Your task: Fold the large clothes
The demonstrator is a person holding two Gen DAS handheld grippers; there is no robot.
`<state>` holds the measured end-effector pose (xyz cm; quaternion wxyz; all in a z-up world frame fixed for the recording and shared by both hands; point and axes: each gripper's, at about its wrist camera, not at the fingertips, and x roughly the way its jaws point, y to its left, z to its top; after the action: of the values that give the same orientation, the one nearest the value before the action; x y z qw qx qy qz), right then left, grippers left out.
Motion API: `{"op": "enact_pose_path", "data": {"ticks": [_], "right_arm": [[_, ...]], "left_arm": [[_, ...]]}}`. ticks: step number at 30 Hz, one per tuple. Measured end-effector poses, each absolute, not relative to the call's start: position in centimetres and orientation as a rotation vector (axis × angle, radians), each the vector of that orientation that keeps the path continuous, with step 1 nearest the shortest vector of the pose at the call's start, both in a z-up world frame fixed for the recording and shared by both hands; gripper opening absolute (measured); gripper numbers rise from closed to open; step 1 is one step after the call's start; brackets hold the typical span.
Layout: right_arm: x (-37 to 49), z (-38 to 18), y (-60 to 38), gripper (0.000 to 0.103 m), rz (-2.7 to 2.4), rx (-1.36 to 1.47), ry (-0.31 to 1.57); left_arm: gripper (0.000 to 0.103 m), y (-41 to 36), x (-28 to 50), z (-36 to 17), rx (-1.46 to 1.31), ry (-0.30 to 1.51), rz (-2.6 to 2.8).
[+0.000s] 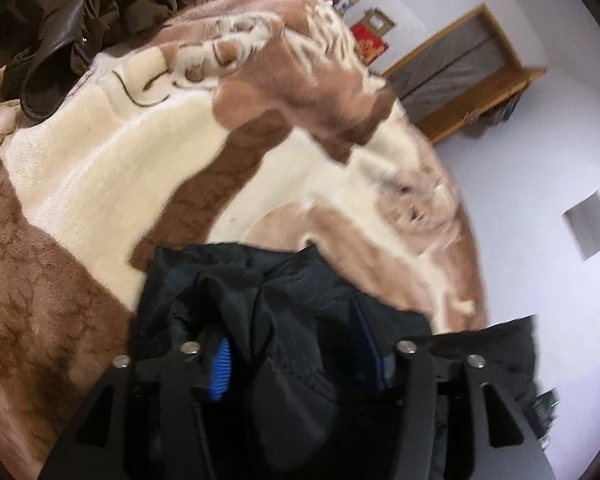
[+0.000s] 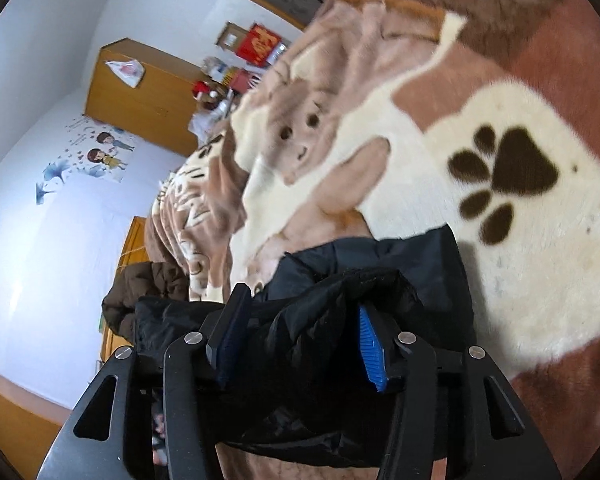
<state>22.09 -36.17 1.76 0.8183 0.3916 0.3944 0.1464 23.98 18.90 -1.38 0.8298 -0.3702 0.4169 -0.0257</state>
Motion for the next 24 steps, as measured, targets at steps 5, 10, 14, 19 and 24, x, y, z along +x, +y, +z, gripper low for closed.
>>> {"op": "enact_pose_path", "data": {"ticks": [5,10,14,19,24], "right_arm": [[21.3,2.8,-36.1,0.052,0.295,0.887,0.766],[21.1,2.8,-36.6,0.055,0.291,0.949,0.743],[20.2,5.4,-36.4,0.055,0.249,0.818,0.652],[20.2,6.1,-34.7,0.055,0.235,0.648,0.675],[20.5,3.8,-32.0,0.055,0.217,0.452,0.781]], "left_arm": [[0.062,20.2,22.8,1.7,-0.822,0.801,-0.077],[0.072,21.8,20.7,3.6,-0.79,0.693,0.005],[0.072,20.5,20.2,3.7,-0.683,0.73,-0.014],[0.072,17.2,20.3,2.1,-0.544,0.788,-0.045],[0.072,14.3,21.0,-1.0,-0.454,0.889,-0.065]]}}
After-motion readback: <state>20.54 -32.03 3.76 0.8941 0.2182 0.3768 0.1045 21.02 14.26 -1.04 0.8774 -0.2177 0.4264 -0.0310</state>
